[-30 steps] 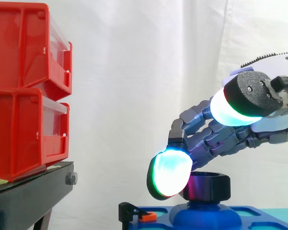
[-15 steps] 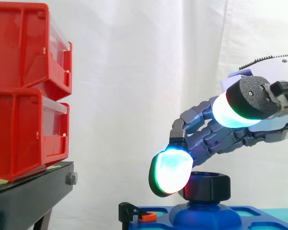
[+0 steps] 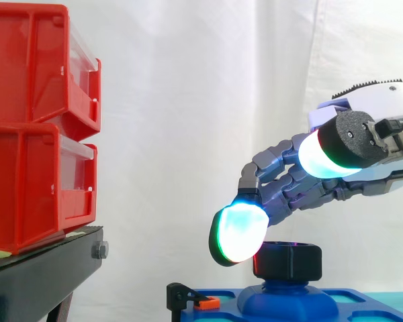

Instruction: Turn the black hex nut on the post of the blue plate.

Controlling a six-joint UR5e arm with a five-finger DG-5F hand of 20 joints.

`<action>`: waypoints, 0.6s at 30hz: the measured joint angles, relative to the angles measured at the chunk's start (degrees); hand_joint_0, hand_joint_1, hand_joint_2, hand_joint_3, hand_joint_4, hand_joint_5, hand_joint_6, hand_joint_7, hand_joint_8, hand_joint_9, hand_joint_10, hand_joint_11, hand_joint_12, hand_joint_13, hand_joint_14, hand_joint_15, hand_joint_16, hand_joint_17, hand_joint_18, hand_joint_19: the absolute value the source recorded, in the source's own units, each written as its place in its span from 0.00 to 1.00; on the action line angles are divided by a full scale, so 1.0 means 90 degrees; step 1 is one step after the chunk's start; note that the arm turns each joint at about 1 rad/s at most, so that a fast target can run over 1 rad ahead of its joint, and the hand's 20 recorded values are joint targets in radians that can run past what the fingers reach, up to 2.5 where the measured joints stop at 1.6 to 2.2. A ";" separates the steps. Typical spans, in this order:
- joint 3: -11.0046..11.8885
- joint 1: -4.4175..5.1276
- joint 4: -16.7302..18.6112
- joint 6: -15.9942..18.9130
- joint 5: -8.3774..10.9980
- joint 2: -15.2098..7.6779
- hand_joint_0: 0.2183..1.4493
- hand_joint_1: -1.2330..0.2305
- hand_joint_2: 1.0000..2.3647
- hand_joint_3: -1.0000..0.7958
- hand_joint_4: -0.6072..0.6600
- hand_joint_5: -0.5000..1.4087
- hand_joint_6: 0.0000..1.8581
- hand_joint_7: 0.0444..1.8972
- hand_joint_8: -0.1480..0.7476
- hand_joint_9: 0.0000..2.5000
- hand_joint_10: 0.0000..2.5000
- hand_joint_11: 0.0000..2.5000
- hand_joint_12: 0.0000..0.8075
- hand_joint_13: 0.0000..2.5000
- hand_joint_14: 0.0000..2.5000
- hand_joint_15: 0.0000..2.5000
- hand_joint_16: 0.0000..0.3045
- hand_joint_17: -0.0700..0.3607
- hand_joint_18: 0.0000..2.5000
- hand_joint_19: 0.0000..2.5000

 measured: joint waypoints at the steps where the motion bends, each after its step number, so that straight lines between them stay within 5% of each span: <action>1: 0.0000 -0.0022 0.0009 -0.0012 -0.0033 0.0000 0.22 0.63 0.00 0.28 0.67 0.16 0.27 0.45 0.47 0.13 0.00 0.01 0.47 0.09 0.00 0.00 0.19 0.46 0.01 0.00; 18: -0.0007 -0.0346 0.0064 -0.0272 -0.0519 0.0000 0.22 0.63 0.00 0.28 0.67 0.16 0.27 0.45 0.47 0.13 0.00 0.02 0.47 0.09 0.00 0.00 0.19 0.46 0.01 0.00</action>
